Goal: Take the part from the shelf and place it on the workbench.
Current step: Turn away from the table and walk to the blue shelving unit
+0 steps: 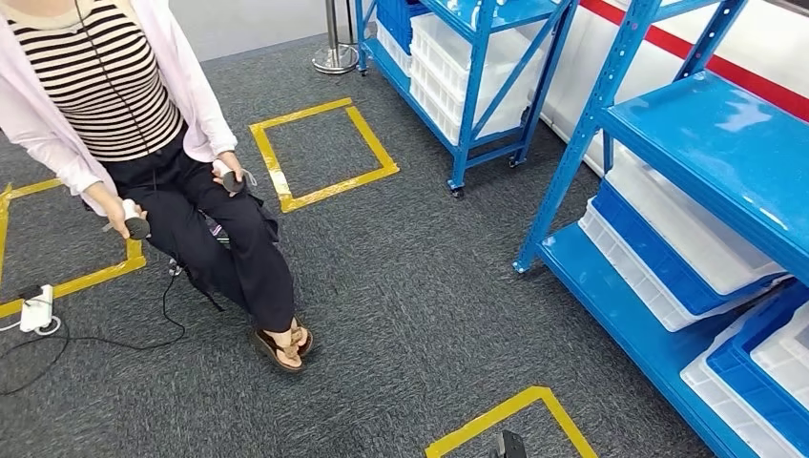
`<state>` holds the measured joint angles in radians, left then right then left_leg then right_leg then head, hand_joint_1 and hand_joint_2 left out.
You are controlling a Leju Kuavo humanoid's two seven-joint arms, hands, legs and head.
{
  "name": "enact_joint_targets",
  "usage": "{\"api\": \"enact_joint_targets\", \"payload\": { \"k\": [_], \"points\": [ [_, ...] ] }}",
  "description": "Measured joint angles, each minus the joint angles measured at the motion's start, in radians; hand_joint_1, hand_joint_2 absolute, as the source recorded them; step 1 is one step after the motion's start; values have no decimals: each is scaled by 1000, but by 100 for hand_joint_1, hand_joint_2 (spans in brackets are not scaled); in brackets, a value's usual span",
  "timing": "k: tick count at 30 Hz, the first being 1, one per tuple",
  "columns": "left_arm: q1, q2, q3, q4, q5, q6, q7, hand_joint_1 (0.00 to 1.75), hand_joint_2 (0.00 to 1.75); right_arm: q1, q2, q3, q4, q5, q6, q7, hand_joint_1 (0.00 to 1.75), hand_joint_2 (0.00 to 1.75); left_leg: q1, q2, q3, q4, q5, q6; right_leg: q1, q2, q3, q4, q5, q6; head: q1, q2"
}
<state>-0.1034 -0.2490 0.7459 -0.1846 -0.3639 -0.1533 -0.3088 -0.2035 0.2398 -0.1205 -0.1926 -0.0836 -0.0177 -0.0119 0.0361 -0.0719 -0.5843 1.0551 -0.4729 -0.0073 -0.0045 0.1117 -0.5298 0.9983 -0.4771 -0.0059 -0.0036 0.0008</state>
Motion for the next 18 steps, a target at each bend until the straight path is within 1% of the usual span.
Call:
{"api": "enact_joint_targets", "payload": {
  "k": [1, 2, 3, 4, 5, 6, 7, 8, 9, 10, 11, 12, 13, 14, 15, 16, 17, 18],
  "points": [
    [0, -2, -1, 0, -1, 0, -3, 0, 0, -8, 5, 0, 1, 0, -11, 3, 0, 0, -1, -9, 5, -21, 4, 2, 2, 11, -10, 2, 0, 6, 1, 0],
    [0, -5, -1, 0, -2, 0, -6, 0, 0, -13, 8, -1, 2, -2, -22, 3, 0, 0, -4, 0, 7, -28, 3, 7, 2, 23, -19, 3, 0, 13, 1, 0],
    [1, -6, -2, 0, -2, 0, -6, 0, 0, -14, 10, -2, 3, -6, -30, 2, 0, 0, -6, 12, 8, -30, 5, 13, 0, 26, -24, 5, -1, 18, 2, 0],
    [2, -7, -2, 0, 0, 0, -3, 0, 0, -12, 10, -4, 4, -10, -34, 1, 0, 0, -7, 24, 9, -33, 7, 21, -1, 9, -33, 17, -7, 22, 2, 0],
    [4, -6, -1, 0, 1, 1, 3, 0, 0, -7, 10, -6, 6, -15, -33, -2, 0, 0, -7, 36, 11, -37, 8, 28, -1, -17, -48, 47, -23, 24, 5, 0],
    [9, -3, -1, 0, 2, 1, 11, 0, 0, 1, 10, -8, 8, -20, -28, -6, 0, 0, -7, 49, 12, -40, 9, 34, -1, -50, -74, 100, -47, 23, 8, 0],
    [16, 2, 0, 0, 2, 0, 20, 0, 0, 10, 9, -11, 10, -25, -23, -14, 0, 0, -8, 64, 13, -40, 7, 38, -1, -79, -112, 169, -77, 22, 10, 0],
    [24, 7, 0, 0, 2, -7, 22, 0, 0, 19, 7, -15, 12, -28, -19, -26, 0, 0, -10, 80, 13, -40, 6, 40, -3, -91, -148, 235, -101, 23, 12, 0],
    [30, 12, 0, 0, 2, -16, 21, 0, 0, 27, 4, -18, 14, -30, -16, -41, 0, 0, -11, 96, 13, -40, 5, 41, -5, -96, -173, 280, -114, 27, 12, 0],
    [32, 16, 0, 0, 4, -28, 16, 0, 0, 32, 1, -21, 14, -28, -16, -55, 0, 0, -12, 109, 13, -40, 3, 41, -7, -100, -181, 290, -111, 33, 12, 0],
    [30, 17, 0, 0, 5, -37, 11, 0, 0, 33, -2, -22, 15, -25, -16, -64, 0, 0, -13, 120, 14, -40, 2, 41, -9, -105, -167, 259, -93, 41, 12, 0],
    [24, 16, 0, 0, 5, -40, 11, 0, 0, 31, -5, -23, 15, -23, -16, -68, 0, 0, -12, 130, 15, -40, 1, 39, -10, -117, -137, 198, -68, 49, 12, 0],
    [16, 15, 0, 0, 5, -40, 12, 0, 0, 26, -8, -23, 16, -21, -16, -68, 0, 0, -13, 140, 17, -39, 0, 36, -11, -144, -102, 127, -41, 53, 13, 0],
    [9, 13, 0, 0, 5, -38, 14, 0, 0, 19, -9, -23, 16, -20, -16, -66, 0, 0, -16, 150, 21, -39, -4, 31, -9, -175, -72, 66, -18, 54, 13, 0],
    [3, 12, 0, -1, 5, -36, 16, 0, 0, 12, -10, -24, 16, -20, -15, -64, 0, 0, -19, 160, 26, -39, -8, 25, -6, -197, -52, 28, -4, 51, 13, 0],
    [-1, 12, 0, -1, 5, -35, 16, 0, 0, 5, -11, -24, 16, -19, -15, -62, 0, 0, -21, 172, 33, -41, -12, 18, -2, -209, -45, 12, 3, 44, 12, 0],
    [-4, 12, 0, -1, 5, -35, 17, 0, 0, 1, -12, -24, 16, -19, -15, -61, 0, 0, -21, 184, 41, -43, -16, 11, 2, -201, -46, 12, 6, 38, 12, 0],
    [-7, 12, 0, -1, 4, -34, 17, 0, 0, -2, -14, -24, 16, -20, -15, -60, 0, 0, -19, 197, 47, -45, -19, 5, 0, -184, -42, 10, 9, 29, 11, 0]
  ]
}}
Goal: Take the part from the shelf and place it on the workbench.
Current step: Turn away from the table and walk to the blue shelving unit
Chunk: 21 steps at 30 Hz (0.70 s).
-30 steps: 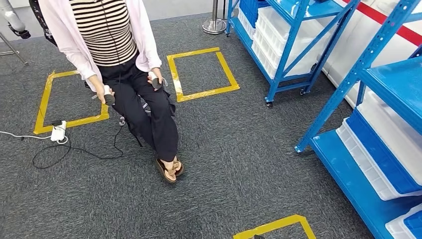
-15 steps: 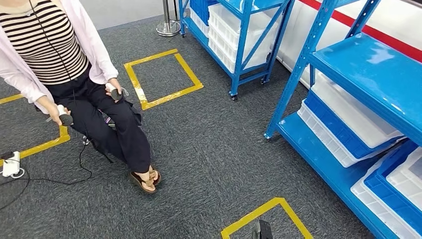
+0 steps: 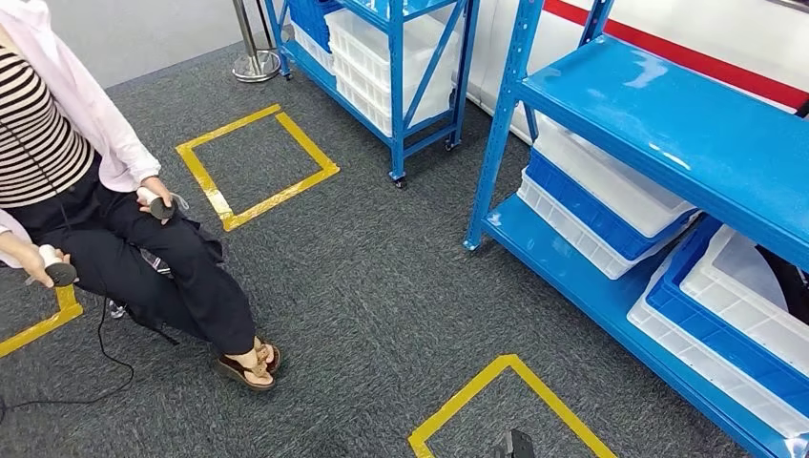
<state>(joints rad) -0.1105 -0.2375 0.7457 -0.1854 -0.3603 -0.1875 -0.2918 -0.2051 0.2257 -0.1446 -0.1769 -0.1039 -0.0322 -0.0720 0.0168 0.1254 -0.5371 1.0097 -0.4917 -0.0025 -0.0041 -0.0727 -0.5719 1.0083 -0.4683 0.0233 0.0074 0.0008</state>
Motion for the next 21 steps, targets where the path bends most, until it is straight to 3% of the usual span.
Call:
{"api": "enact_joint_targets", "payload": {
  "k": [1, 3, 5, 6, 7, 8, 9, 11, 13, 15, 17, 19, 21],
  "points": [
    [-3, -1, 0, 0, -2, 1, 0, 0, 0, 0, -1, 0, 0, -2, 0, 0, 0, 0, 4, -3, 4, 4, -7, -6, -4, 14, 4, -3, 3, -7, 0, 0],
    [-6, -2, 0, 0, -3, 1, 0, 0, 0, 3, -3, -3, 0, -11, 1, -2, 0, 0, 10, -50, -14, 63, -52, -12, -14, 41, 13, -9, 10, -23, -4, 0],
    [-2, 0, 1, 0, 4, -1, 0, 0, 0, 8, -2, -6, 1, -16, 1, -9, 0, 0, 12, -108, -71, 189, -119, -13, -13, 68, 13, -10, 13, -33, -8, 0],
    [1, 1, 2, 0, 6, 0, 3, 0, 0, 12, 0, -7, 2, -15, 0, -13, 0, 0, 12, -119, -99, 243, -138, -13, -9, 83, 13, -10, 12, -34, -9, 0],
    [4, 2, 2, 0, 6, 3, 6, 0, 0, 16, 1, -8, 3, -15, -2, -16, 0, 0, 12, -125, -117, 269, -138, -12, -7, 99, 14, -9, 12, -35, -10, 0],
    [6, 3, 2, 0, 7, 5, 10, 0, 0, 20, 2, -8, 4, -14, -4, -16, 0, 0, 12, -128, -118, 259, -117, -9, -5, 115, 15, -9, 12, -35, -10, 0],
    [8, 4, 3, 0, 8, 6, 12, 0, 0, 23, 2, -8, 5, -13, -6, -15, 0, 0, 12, -134, -102, 212, -81, -6, -4, 130, 17, -8, 12, -35, -10, 0],
    [10, 6, 4, 0, 6, 6, 15, 0, 0, 25, 4, -9, 6, -16, -7, -9, 0, 0, 12, -168, -51, 84, -11, 1, -1, 155, 17, -7, 11, -33, -10, 0],
    [11, 5, 5, 0, 2, 6, 19, 0, 0, 24, 4, -12, 6, -25, -3, 2, 0, 0, 9, -191, -25, 16, 13, 6, 2, 173, 11, -6, 11, -25, -9, 0],
    [12, 1, 5, 0, 0, 3, 22, 0, 0, 26, 0, -16, 7, -31, 8, 9, 0, 0, 3, -177, -22, 7, 15, 15, 3, 189, 1, -10, 14, -12, -9, 0],
    [13, -3, 5, 0, -9, 6, 24, 0, 0, 28, -8, -19, 7, -30, 17, 11, 0, 0, 2, -156, -16, -4, 22, 30, 3, 171, -12, 8, 4, -4, -8, 0],
    [16, -6, 5, 0, -16, 12, 28, 0, 0, 27, -14, -21, 8, -30, 22, 12, 0, 0, 3, -130, -13, -13, 27, 42, 3, 120, -53, 97, -42, -5, -3, 0],
    [21, -6, 5, 0, -18, 14, 31, 0, 0, 27, -19, -24, 8, -30, 22, 12, 0, 0, 1, -102, -14, -14, 26, 46, 0, 91, -119, 227, -97, -5, 0, 0]
  ]
}}
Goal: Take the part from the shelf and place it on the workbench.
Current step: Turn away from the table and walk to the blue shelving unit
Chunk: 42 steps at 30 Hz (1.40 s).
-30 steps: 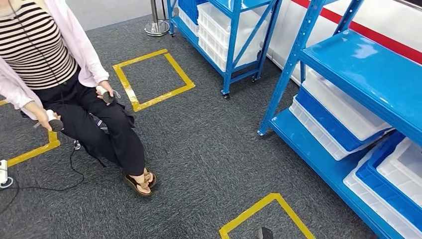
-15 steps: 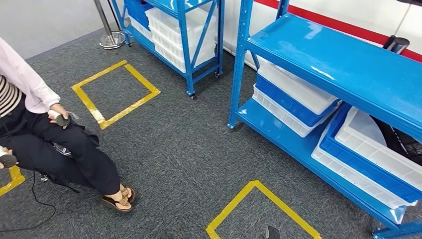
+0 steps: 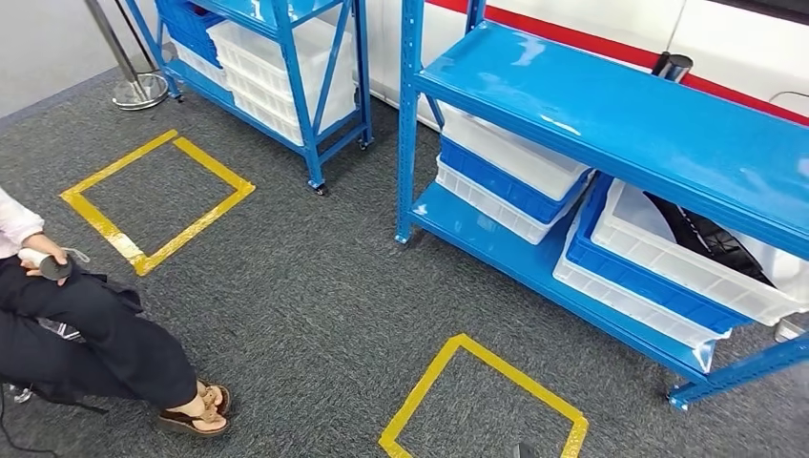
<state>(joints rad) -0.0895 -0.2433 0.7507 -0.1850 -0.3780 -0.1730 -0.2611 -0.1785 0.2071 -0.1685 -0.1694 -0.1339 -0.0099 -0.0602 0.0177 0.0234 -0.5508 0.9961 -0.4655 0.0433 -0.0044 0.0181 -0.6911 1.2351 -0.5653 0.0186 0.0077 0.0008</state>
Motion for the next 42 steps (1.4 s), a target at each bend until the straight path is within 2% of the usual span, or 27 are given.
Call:
{"api": "enact_joint_targets", "payload": {
  "k": [1, 2, 4, 5, 7, 8, 10, 12, 14, 15, 16, 17, 19, 21, 23, 25, 27, 29, 31, 32, 33, 35, 37, 38, 40, 41, 42],
  "points": [
    [2, 0, 0, 0, 0, 1, 0, 0, 0, 2, -3, -1, 0, 0, 0, 0, 0, 0, -1, 13, -1, 0, -1, 0, -3, -4, -20, 40, -12, 4, 0, 0],
    [3, 0, 0, 0, 0, 2, 0, 0, 0, 4, -5, -2, 0, 0, 0, 1, 0, 0, -1, 26, -1, 1, -1, -1, -6, -8, -21, 43, -8, 12, 0, 0],
    [3, 0, 0, 0, -2, 2, 0, 0, 0, 7, -9, -2, 1, -1, 0, 2, 0, 0, 1, 48, 1, 1, -4, -6, -15, -32, 36, -59, 35, 32, 0, 0],
    [4, -1, 0, 0, -4, 2, 1, 0, 0, 5, -10, -3, 1, -3, 1, 2, 0, 0, -1, 59, 3, 2, -8, -11, -16, -61, 76, -134, 60, 39, 2, 0],
    [5, -2, -1, 0, -8, 0, 2, 0, 0, 1, -11, -5, 1, -8, 6, 4, 0, 0, -5, 81, 12, 3, -16, -24, -11, -103, 127, -228, 91, 35, 2, 0],
    [5, -2, -1, 0, -9, -1, 3, 0, 0, 0, -13, -6, 1, -10, 12, 5, 0, 0, -7, 92, 18, 3, -19, -30, -6, -107, 131, -240, 96, 28, 1, 0],
    [4, -4, -2, 0, -13, 1, 8, 0, 0, 5, -19, -9, 2, -17, 27, 7, 0, 0, -3, 110, 28, 1, -25, -42, -8, -81, 131, -242, 100, 12, -2, 0],
    [2, -5, -3, 0, -15, 2, 13, 0, 0, 11, -27, -13, 2, -23, 41, 6, 0, 0, 4, 74, 21, 37, -55, -51, -19, -56, 139, -247, 105, -3, -7, 0],
    [2, -6, -4, 0, -17, 3, 18, 0, 0, 16, -34, -16, 2, -23, 53, 3, 0, 0, 6, 9, -26, 151, -122, -55, -21, -31, 143, -248, 109, -16, -13, 0],
    [3, -7, -4, 0, -18, 6, 21, 0, 0, 19, -37, -17, 2, -23, 60, 1, 0, 0, 6, -11, -60, 220, -153, -55, -19, -17, 142, -248, 110, -20, -14, 0],
    [4, -7, -4, 0, -19, 9, 24, 0, 0, 23, -39, -18, 2, -23, 67, -1, 0, 0, 6, -19, -86, 267, -167, -55, -17, -2, 142, -248, 110, -21, -14, 0],
    [4, -7, -4, 0, -18, 11, 26, 0, 0, 28, -42, -19, 2, -23, 72, -4, 0, 0, 6, -23, -97, 280, -159, -53, -15, 13, 143, -248, 110, -21, -14, 0],
    [5, -8, -4, 0, -19, 18, 31, 0, 0, 37, -48, -21, 3, -22, 84, -8, 0, 0, 7, -34, -66, 196, -92, -49, -14, 44, 147, -247, 110, -21, -14, 0],
    [5, -9, -4, 0, -19, 26, 36, 0, 0, 43, -53, -22, 3, -23, 97, -13, 0, 0, 11, -83, -10, 65, -33, -45, -11, 70, 147, -246, 110, -17, -14, 0],
    [5, -12, -3, 0, -17, 29, 36, 0, 0, 48, -58, -23, 3, -21, 110, -19, 0, 0, 8, -109, 12, 11, -21, -40, -8, 89, 135, -247, 112, -5, -14, 0],
    [5, -16, -3, 0, -17, 35, 35, 0, 0, 55, -64, -23, 3, -17, 118, -24, 0, 0, 2, -84, 14, 5, -16, -26, -9, 104, 124, -249, 115, 11, -14, 0],
    [4, -20, -2, 0, -19, 39, 35, 0, 0, 60, -69, -23, 3, -16, 122, -26, 0, 0, 2, -59, 17, -7, -6, -8, -8, 73, 104, -214, 96, 17, -12, 0],
    [6, -23, -2, 0, -20, 39, 36, 0, 0, 60, -72, -23, 3, -16, 123, -26, 0, 0, 1, -29, 18, -14, -2, 1, -7, 18, 46, -99, 40, 13, -7, 0],
    [8, -23, -2, 0, -20, 40, 36, 0, 0, 61, -74, -23, 3, -16, 123, -26, 0, 0, -1, 1, 17, -14, -3, 2, -9, -3, -18, 27, -8, 17, -5, 0],
    [8, -23, -2, 0, -20, 41, 36, 0, 0, 63, -76, -23, 3, -16, 123, -26, 0, 0, -2, 13, 17, -14, -4, 2, -10, -6, -30, 52, -13, 22, -5, 0],
    [8, -23, -2, 0, -20, 41, 36, 0, 0, 65, -77, -23, 3, -16, 123, -26, 0, 0, -2, 26, 18, -13, -6, 1, -12, -11, -18, 32, 0, 30, -5, 0],
    [8, -24, -2, 0, -20, 42, 36, 0, 0, 67, -80, -23, 3, -16, 123, -26, 0, 0, -2, 47, 22, -13, -10, -4, -14, -45, 60, -110, 51, 44, -4, 0],
    [9, -24, -2, 0, -20, 43, 36, 0, 0, 64, -82, -23, 3, -16, 124, -26, 0, 0, -7, 67, 32, -13, -18, -17, -10, -104, 123, -231, 95, 41, -4, 0],
    [9, -24, -1, 0, -20, 44, 36, 0, 0, 62, -83, -23, 3, -16, 124, -26, 0, 0, -10, 77, 38, -13, -23, -24, -7, -121, 132, -251, 104, 34, -4, 0],
    [9, -23, -1, -1, -20, 46, 36, 0, 0, 60, -83, -23, 3, -15, 124, -26, 0, 0, -10, 101, 51, -17, -31, -38, -4, -105, 129, -255, 111, 17, -4, 0],
    [8, -23, 0, -1, -20, 46, 35, 0, 0, 61, -84, -23, 3, -15, 124, -26, 0, 0, -7, 96, 56, -15, -37, -44, -10, -90, 133, -257, 113, 10, -5, 0],
    [7, -23, 0, -1, -20, 46, 35, 0, 0, 61, -84, -23, 3, -15, 124, -26, 0, 0, -5, 76, 54, 0, -52, -50, -16, -75, 137, -259, 117, 2, -7, 0]
  ]
}}
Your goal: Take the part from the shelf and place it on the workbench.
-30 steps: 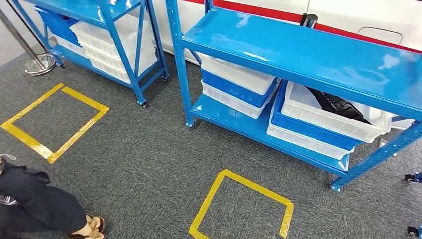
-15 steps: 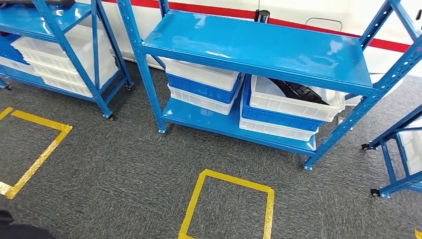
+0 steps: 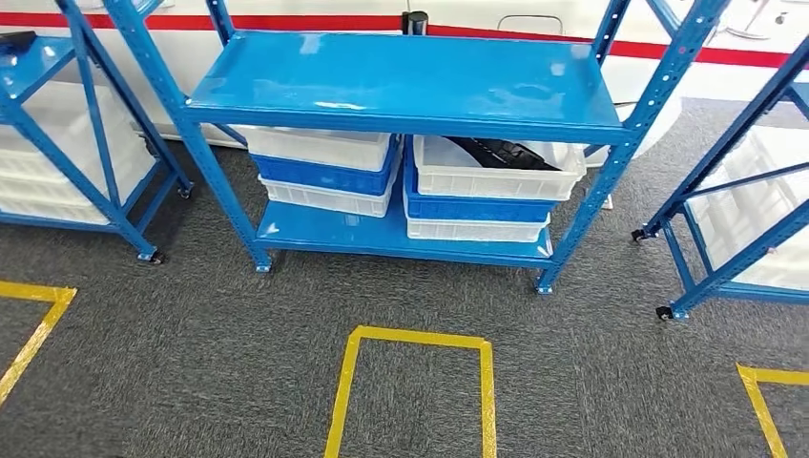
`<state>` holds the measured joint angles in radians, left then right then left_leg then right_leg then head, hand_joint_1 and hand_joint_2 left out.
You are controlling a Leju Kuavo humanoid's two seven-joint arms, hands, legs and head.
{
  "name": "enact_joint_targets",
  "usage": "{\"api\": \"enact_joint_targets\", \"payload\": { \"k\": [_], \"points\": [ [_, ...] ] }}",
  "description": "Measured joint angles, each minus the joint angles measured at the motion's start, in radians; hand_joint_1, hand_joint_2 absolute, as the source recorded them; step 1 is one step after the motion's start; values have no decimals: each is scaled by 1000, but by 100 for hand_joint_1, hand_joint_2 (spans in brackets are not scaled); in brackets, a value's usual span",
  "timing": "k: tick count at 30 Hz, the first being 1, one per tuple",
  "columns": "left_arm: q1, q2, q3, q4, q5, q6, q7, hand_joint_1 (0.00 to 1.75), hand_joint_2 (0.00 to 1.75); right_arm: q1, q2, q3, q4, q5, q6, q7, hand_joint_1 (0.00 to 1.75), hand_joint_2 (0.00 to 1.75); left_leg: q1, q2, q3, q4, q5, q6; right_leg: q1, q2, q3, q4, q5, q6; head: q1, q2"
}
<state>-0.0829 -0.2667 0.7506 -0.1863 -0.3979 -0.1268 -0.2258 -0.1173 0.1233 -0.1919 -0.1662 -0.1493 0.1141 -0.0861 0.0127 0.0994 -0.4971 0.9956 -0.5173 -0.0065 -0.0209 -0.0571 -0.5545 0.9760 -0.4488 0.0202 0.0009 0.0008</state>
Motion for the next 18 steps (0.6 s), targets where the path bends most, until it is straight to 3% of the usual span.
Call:
{"api": "enact_joint_targets", "payload": {
  "k": [2, 4, 5, 6, 8, 10, 12, 14, 16, 18],
  "points": [
    [-1, 0, 0, 0, 0, -1, 0, 0, 0, 0, 1, 0, 0, 0, 0, 0, 0, 0, 4, -65, -39, 95, -62, -7, -10, 27, 6, -2, 6, -13, -5, 0],
    [-1, 0, 0, 0, 0, -1, 0, 0, 0, 0, 1, 0, 0, 0, 0, 0, 0, 0, 4, -96, -106, 233, -125, -9, -5, 56, 4, -2, 7, -18, -6, 0],
    [-1, 0, 0, 0, -1, 1, 0, 0, 0, 1, 1, 0, 0, 0, 1, 0, 0, 0, 4, -99, -129, 273, -132, -9, -4, 71, 4, -1, 7, -18, -6, 0],
    [-1, 0, 0, 0, -2, 2, -3, 0, 0, 2, 1, 0, 0, -1, 1, 0, 0, 0, 5, -101, -135, 274, -115, -8, -3, 87, 5, -1, 7, -18, -6, 0],
    [-1, 1, 0, 0, -4, -11, -28, 0, 0, 3, 0, 0, 0, -2, 2, 0, 0, 0, 8, -117, -98, 170, -37, -6, -3, 118, 9, 1, 7, -17, -7, 0],
    [-4, 3, 0, 0, -2, -54, -60, 0, 0, 1, 1, 0, 0, -3, -2, 0, 0, 0, 14, -166, -48, 43, 23, -3, 1, 143, 7, 4, 6, -12, -6, 0],
    [-10, 8, 0, 0, 0, -91, -67, 0, 0, -2, 3, 0, 0, -5, -13, 0, 0, 0, 11, -188, -33, -3, 33, 6, 5, 162, -2, 2, 9, 1, -5, 0],
    [-16, 11, 0, 0, 4, -99, -65, 0, 0, -5, 6, -1, 0, -4, -31, 4, 0, 0, 7, -163, -31, -11, 41, 23, 3, 173, -12, -3, 15, 16, -5, 0],
    [-22, 10, 1, 0, 7, -92, -66, 0, 0, -17, 15, -1, 0, 0, -61, 13, 0, 0, 9, -139, -28, -25, 52, 41, 4, 139, -37, 38, -6, 17, -1, 0],
    [-26, 10, 1, 0, 10, -84, -66, 0, 0, -35, 26, -1, 0, 3, -92, 20, 0, 0, 9, -121, -29, -30, 56, 48, 4, 93, -76, 122, -48, 10, 4, 0]
  ]
}}
